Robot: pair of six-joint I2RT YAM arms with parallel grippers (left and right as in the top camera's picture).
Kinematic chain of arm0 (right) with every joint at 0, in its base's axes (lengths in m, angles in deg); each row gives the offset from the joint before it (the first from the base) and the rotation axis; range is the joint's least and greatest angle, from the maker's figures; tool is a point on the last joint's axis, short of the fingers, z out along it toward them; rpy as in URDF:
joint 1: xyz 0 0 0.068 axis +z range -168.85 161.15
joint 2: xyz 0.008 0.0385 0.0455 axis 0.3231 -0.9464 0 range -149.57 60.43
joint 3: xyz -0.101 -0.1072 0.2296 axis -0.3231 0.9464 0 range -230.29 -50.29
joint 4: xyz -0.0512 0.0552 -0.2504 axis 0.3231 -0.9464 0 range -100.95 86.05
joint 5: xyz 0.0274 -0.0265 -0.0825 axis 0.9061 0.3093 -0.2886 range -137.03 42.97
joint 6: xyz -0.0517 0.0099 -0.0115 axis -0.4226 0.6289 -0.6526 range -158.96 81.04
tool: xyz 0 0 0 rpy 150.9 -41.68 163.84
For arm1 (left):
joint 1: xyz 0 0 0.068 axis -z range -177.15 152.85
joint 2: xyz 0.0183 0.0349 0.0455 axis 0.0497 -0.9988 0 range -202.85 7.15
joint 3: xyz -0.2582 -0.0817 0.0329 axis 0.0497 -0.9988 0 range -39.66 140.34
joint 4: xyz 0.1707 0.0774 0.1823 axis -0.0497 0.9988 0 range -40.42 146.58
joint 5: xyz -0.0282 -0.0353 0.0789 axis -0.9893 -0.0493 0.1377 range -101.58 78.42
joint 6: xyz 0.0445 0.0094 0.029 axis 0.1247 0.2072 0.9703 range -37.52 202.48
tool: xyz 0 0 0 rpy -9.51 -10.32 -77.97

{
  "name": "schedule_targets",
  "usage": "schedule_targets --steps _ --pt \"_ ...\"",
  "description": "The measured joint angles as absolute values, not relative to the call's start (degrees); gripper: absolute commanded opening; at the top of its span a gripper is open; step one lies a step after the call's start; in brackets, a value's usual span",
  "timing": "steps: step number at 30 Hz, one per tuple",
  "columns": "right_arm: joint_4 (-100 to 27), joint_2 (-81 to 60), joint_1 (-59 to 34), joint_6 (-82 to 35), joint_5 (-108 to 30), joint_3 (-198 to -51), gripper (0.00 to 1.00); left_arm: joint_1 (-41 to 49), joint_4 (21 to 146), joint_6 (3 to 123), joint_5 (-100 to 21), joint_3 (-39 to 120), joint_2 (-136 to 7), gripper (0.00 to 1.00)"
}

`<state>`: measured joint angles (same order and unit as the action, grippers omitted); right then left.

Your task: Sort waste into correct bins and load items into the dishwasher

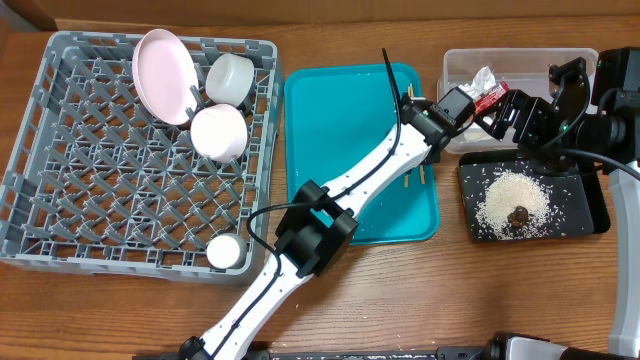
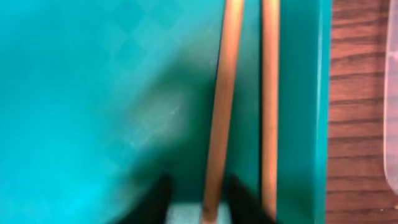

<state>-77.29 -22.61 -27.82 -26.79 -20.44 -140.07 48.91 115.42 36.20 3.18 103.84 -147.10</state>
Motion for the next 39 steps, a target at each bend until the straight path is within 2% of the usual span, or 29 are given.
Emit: schedule_targets --steps 1,9,17,22,27,31,39 --pt "-77.27 -22.61 -27.82 -26.79 -20.46 -140.07 1.00 48.91 115.60 36.18 3.01 103.71 -147.02 0.04" --pt "-77.29 -22.61 -27.82 -26.79 -20.44 -140.07 1.00 47.71 119.69 36.14 1.94 103.93 -146.60 0.04" --pt "-77.27 -22.61 -27.82 -26.79 -20.46 -140.07 1.00 41.11 139.45 36.59 -0.49 114.95 -147.50 0.04" --pt "-77.27 -22.61 -27.82 -26.77 -20.46 -140.07 1.00 34.51 145.83 46.91 -5.49 129.37 -144.66 0.04" --pt "-77.29 -22.61 -27.82 -26.79 -20.44 -140.07 1.00 31.32 146.05 56.37 -11.68 130.38 -135.17 0.04" --pt "-77.27 -22.61 -27.82 -26.79 -20.46 -140.07 1.00 31.36 145.98 61.62 -13.21 123.49 -122.82 0.04" --pt "-77.27 -22.61 -27.82 -26.79 -20.44 -140.07 1.00 29.88 145.94 61.55 -0.07 84.54 -94.93 0.04"
